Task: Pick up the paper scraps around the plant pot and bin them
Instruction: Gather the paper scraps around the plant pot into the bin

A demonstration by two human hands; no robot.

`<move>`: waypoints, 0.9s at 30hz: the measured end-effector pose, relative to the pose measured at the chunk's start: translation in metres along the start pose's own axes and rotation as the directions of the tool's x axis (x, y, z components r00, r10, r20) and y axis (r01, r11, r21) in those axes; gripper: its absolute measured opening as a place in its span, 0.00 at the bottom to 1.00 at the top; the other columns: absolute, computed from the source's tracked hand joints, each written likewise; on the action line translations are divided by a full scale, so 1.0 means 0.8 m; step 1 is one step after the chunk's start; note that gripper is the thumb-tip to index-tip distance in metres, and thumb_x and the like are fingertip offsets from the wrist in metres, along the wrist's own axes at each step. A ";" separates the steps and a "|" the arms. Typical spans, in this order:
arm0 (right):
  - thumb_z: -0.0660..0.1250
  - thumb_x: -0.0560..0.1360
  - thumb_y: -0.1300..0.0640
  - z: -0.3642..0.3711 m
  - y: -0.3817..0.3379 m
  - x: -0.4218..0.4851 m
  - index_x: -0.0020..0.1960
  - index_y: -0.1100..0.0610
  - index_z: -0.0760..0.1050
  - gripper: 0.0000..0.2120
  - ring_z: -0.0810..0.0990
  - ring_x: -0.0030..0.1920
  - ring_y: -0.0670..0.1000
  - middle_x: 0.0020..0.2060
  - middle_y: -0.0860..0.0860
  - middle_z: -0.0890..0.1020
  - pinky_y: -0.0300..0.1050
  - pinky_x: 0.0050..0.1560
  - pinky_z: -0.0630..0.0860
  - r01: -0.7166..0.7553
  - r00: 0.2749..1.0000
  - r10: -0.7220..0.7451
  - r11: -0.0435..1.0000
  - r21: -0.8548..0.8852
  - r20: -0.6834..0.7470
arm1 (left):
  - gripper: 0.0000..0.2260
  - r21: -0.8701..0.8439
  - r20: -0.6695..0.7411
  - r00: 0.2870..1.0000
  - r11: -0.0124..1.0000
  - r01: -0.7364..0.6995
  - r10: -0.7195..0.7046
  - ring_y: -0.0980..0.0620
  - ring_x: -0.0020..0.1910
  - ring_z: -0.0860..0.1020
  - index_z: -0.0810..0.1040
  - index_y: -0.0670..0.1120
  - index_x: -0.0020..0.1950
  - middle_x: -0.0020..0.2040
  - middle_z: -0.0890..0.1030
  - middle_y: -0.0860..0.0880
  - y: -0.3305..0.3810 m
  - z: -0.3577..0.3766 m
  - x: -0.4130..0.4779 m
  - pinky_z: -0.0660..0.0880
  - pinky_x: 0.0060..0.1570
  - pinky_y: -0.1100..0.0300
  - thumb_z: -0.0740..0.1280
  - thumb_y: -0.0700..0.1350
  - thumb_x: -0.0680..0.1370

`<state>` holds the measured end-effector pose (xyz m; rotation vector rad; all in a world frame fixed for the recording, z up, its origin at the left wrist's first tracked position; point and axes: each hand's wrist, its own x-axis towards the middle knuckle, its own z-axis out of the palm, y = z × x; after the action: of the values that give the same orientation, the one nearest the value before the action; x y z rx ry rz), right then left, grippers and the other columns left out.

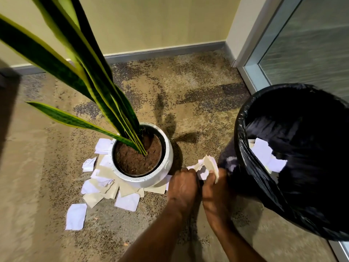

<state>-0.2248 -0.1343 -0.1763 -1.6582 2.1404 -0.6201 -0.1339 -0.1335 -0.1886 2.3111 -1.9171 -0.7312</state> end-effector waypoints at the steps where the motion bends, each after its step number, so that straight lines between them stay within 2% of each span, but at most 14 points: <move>1: 0.56 0.74 0.52 -0.004 -0.004 -0.003 0.51 0.60 0.76 0.16 0.79 0.45 0.62 0.45 0.61 0.80 0.48 0.41 0.73 0.010 1.000 -0.010 1.000 -0.009 -0.004 | 0.10 -0.003 -0.001 1.000 1.000 0.000 0.000 0.44 0.50 0.80 0.80 0.45 0.54 0.51 0.82 0.43 0.000 -0.002 -0.004 0.77 0.47 0.52 0.60 0.43 0.79; 4: 0.57 0.73 0.53 -0.013 -0.016 -0.009 0.50 0.62 0.77 0.16 0.79 0.44 0.63 0.45 0.62 0.79 0.48 0.40 0.74 0.032 0.999 -0.033 0.999 -0.031 -0.032 | 0.08 -0.049 0.011 1.000 0.999 0.020 -0.019 0.46 0.48 0.81 0.80 0.45 0.53 0.50 0.82 0.44 -0.003 -0.012 -0.014 0.78 0.47 0.53 0.62 0.41 0.78; 9: 0.65 0.74 0.58 -0.035 -0.026 -0.024 0.49 0.59 0.78 0.07 0.81 0.40 0.63 0.43 0.62 0.81 0.47 0.36 0.75 -0.020 1.000 0.020 0.997 -0.071 0.000 | 0.07 -0.212 -0.058 0.991 0.971 0.108 -0.122 0.46 0.41 0.81 0.79 0.45 0.51 0.45 0.83 0.45 -0.005 -0.035 -0.039 0.78 0.40 0.55 0.62 0.44 0.79; 13: 0.64 0.69 0.57 -0.078 -0.061 -0.042 0.44 0.58 0.79 0.08 0.81 0.33 0.59 0.34 0.58 0.83 0.40 0.32 0.68 0.048 0.999 -0.049 0.997 -0.052 -0.016 | 0.11 -0.382 -0.160 0.953 0.906 0.182 -0.258 0.46 0.36 0.79 0.79 0.44 0.48 0.41 0.83 0.44 0.005 -0.076 -0.072 0.71 0.33 0.57 0.60 0.47 0.80; 15: 0.67 0.69 0.60 -0.100 -0.087 -0.046 0.45 0.58 0.80 0.06 0.81 0.33 0.59 0.34 0.58 0.83 0.41 0.30 0.69 0.097 0.994 -0.100 0.994 -0.057 -0.045 | 0.10 -0.470 -0.239 0.913 0.862 0.189 -0.330 0.47 0.31 0.73 0.78 0.41 0.44 0.38 0.82 0.41 0.013 -0.110 -0.083 0.63 0.32 0.57 0.62 0.46 0.78; 18: 0.67 0.72 0.62 -0.138 -0.133 -0.045 0.50 0.58 0.78 0.07 0.81 0.35 0.60 0.37 0.60 0.83 0.42 0.30 0.70 0.137 0.990 -0.135 0.988 0.076 -0.032 | 0.08 -0.582 -0.306 0.866 0.798 0.158 -0.395 0.47 0.30 0.69 0.76 0.41 0.39 0.34 0.79 0.41 0.028 -0.171 -0.088 0.58 0.33 0.58 0.65 0.43 0.76; 21: 0.63 0.74 0.60 -0.176 -0.166 -0.030 0.58 0.55 0.76 0.13 0.81 0.39 0.60 0.40 0.58 0.83 0.46 0.34 0.73 0.214 0.975 -0.203 0.966 0.144 -0.086 | 0.07 -0.626 -0.356 0.863 0.777 0.065 -0.358 0.43 0.34 0.76 0.77 0.42 0.43 0.36 0.80 0.43 0.047 -0.226 -0.085 0.65 0.34 0.56 0.65 0.45 0.76; 24: 0.62 0.73 0.60 -0.221 -0.185 0.001 0.59 0.55 0.75 0.15 0.80 0.41 0.62 0.42 0.59 0.83 0.48 0.36 0.72 0.216 0.961 -0.176 0.960 0.181 -0.213 | 0.08 -0.603 -0.411 0.869 0.797 -0.032 -0.276 0.42 0.40 0.80 0.78 0.43 0.47 0.41 0.83 0.43 0.071 -0.272 -0.080 0.73 0.37 0.52 0.64 0.47 0.75; 27: 0.63 0.73 0.63 -0.269 -0.181 0.036 0.54 0.58 0.74 0.10 0.79 0.45 0.63 0.45 0.60 0.81 0.48 0.39 0.69 0.109 0.975 -0.069 0.976 0.186 -0.211 | 0.06 -0.600 -0.333 0.923 0.798 -0.051 -0.192 0.45 0.39 0.78 0.77 0.43 0.44 0.38 0.81 0.47 0.102 -0.299 -0.071 0.69 0.35 0.54 0.66 0.46 0.73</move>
<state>-0.2290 -0.1670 0.0823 -1.6507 2.0678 -1.0347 -0.1227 -0.1603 0.0688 1.9379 -1.2012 -0.6993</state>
